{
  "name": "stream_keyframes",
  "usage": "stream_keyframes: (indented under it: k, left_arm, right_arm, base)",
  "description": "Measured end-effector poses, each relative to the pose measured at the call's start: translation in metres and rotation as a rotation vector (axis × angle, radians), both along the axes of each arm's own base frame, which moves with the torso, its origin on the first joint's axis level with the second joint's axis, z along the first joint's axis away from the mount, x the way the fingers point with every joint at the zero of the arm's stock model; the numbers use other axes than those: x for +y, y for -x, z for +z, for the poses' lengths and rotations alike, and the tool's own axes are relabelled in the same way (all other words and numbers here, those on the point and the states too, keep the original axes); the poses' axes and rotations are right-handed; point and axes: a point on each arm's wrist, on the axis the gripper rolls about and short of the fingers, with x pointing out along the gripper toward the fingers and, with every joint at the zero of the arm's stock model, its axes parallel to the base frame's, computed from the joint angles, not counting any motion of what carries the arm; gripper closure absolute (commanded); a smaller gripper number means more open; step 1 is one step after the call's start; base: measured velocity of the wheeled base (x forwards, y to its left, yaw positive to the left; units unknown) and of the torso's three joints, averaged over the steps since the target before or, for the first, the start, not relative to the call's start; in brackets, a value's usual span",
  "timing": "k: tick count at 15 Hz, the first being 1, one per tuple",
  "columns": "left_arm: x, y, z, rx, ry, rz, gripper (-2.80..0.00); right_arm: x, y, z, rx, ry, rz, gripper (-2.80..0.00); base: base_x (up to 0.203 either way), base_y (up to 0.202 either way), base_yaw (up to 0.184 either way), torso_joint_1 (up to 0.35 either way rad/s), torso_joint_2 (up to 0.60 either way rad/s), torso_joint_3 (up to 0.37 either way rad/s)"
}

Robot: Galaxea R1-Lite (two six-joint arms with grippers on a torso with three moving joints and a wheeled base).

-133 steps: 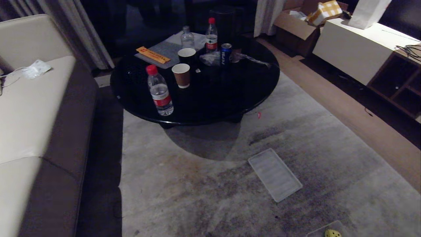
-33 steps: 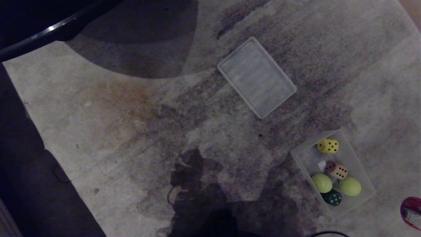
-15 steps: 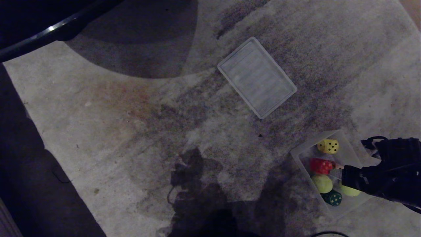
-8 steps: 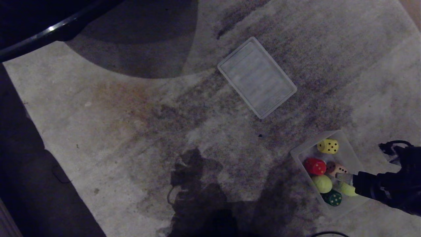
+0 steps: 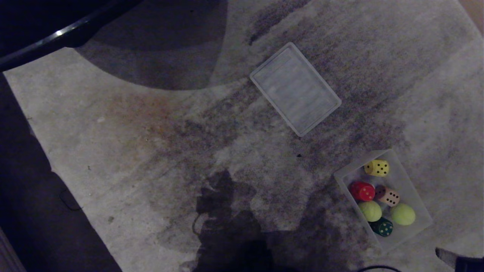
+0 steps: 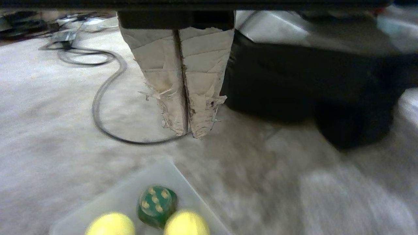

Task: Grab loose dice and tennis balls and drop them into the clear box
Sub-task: Close the lid

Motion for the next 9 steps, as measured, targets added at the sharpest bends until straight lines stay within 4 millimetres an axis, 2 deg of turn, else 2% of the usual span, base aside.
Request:
stream_keyframes:
  k: [5,9]
  left_arm:
    - [0.0,0.0,0.0,0.0,0.0,0.0,0.0]
    - [0.0,0.0,0.0,0.0,0.0,0.0,0.0]
  right_arm:
    - [-0.003,0.057,-0.013,-0.117,0.068,0.071,0.0]
    - [-0.004,0.089,-0.019,-0.342,0.083,0.081,0.0]
  base:
    - [0.0,0.0,0.0,0.0,0.0,0.0]
    - [0.0,0.0,0.0,0.0,0.0,0.0]
